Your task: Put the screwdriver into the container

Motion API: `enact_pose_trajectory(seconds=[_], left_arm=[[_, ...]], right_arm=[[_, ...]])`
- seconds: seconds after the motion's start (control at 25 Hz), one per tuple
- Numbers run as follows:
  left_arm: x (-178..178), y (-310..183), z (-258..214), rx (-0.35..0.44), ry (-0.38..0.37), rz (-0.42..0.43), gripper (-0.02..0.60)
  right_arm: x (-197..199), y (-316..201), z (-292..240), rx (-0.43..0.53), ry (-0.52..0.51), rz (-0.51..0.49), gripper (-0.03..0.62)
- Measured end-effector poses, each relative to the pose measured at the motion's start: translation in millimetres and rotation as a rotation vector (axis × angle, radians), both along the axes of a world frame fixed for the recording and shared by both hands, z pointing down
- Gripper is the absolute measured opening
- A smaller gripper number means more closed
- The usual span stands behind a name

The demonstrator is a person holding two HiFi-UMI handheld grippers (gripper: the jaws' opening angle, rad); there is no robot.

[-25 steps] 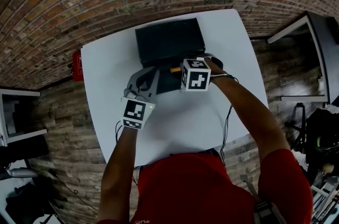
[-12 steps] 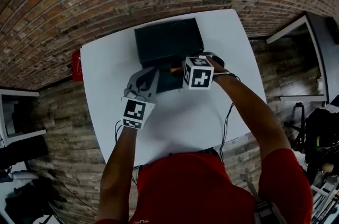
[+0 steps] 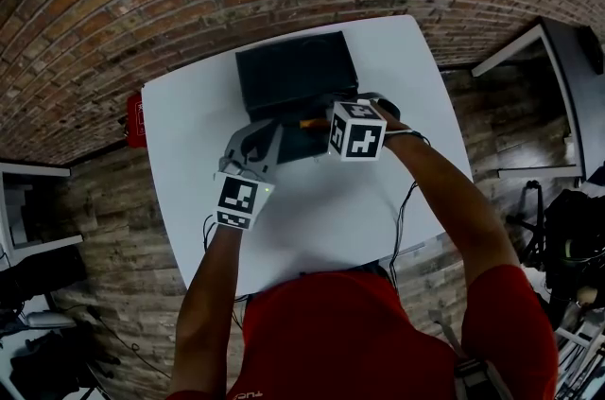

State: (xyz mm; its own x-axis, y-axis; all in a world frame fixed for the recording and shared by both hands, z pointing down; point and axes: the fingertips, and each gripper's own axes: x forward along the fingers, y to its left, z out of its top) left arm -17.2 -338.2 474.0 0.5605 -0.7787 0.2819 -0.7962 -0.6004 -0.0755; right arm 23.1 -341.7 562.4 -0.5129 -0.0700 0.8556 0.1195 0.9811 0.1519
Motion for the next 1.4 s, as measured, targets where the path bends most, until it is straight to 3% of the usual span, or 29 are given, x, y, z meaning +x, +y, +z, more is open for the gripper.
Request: enact_pose_trajectory(seconds=[0.64, 0.96, 1.4], left_arm=[[8, 14, -25, 0.05, 0.021, 0.017, 0.014], [7, 25, -50, 0.087, 0.055, 0.005, 0.014], [2, 45, -92, 0.143, 0.096, 0.003, 0.014]], right_arm=[[-5, 19, -53, 0.096, -0.175, 0.053, 0.08], [-11, 30, -98, 0.154, -0.331, 0.113, 0.064], [-12, 54, -164, 0.164, -0.552, 0.195, 0.054]])
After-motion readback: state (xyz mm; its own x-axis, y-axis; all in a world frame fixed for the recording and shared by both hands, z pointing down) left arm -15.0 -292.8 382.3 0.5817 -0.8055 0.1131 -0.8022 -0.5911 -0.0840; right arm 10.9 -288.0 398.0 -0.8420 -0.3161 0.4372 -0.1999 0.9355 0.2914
